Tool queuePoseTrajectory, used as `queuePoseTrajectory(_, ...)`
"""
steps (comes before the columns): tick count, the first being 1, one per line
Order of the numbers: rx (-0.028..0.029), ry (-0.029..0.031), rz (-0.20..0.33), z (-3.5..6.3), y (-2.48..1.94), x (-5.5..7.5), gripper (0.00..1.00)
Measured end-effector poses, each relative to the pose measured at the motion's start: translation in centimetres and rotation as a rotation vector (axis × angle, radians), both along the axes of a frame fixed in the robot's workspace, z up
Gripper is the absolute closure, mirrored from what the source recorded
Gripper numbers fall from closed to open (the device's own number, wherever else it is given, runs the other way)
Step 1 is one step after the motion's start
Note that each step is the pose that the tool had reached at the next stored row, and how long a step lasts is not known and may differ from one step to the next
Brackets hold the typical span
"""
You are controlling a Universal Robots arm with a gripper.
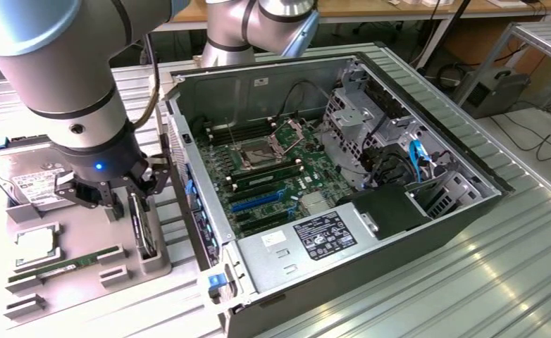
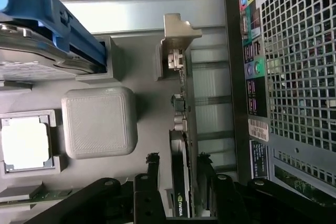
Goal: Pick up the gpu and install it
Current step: 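Pick up the gpu and move the gpu toward the slot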
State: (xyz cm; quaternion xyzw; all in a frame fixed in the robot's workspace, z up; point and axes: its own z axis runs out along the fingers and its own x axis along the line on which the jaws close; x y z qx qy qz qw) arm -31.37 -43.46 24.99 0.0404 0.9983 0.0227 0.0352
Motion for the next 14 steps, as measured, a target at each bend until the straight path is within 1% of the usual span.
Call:
queuePoseTrajectory(2, 0.0039, 0.0000, 0.000, -0.25, 0.02, 0.00, 0.58)
queuePoseTrajectory(4, 0.0063, -0.0001, 0.000, -0.50, 0.02, 0.00, 0.58)
queuePoseTrajectory(14, 0.0065, 0.0000, 0.000, -0.69, 0.02, 0.04, 0.58)
